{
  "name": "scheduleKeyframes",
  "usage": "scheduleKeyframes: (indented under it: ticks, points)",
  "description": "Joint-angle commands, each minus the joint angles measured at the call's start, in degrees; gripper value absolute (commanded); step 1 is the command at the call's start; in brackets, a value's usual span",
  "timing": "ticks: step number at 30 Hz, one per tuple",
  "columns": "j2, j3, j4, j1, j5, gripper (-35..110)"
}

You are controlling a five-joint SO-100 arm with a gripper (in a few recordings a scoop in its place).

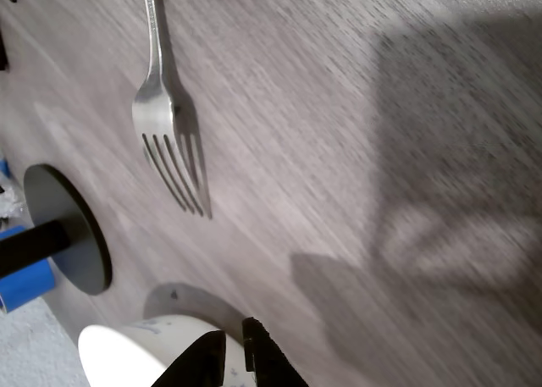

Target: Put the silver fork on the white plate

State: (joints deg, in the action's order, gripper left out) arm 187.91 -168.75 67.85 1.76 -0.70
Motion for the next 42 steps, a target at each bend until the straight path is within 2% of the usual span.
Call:
scheduleKeyframes:
  ticks: [1,16,22,24,29,32,42]
  points:
    - [1.67,-5.01,1.41,0.18,0.53,0]
    - [1.67,-4.31,-0.88,1.67,0.79,0]
    - [1.05,6.86,-0.44,4.66,2.2,0]
    - [-3.87,12.22,-0.79,4.57,2.29,0]
    - [-32.61,33.05,-0.53,5.54,1.67,0]
    - [-42.01,41.31,-0.44,6.68,1.76,0]
    - [-57.66,46.49,-2.02,9.93,6.06,0]
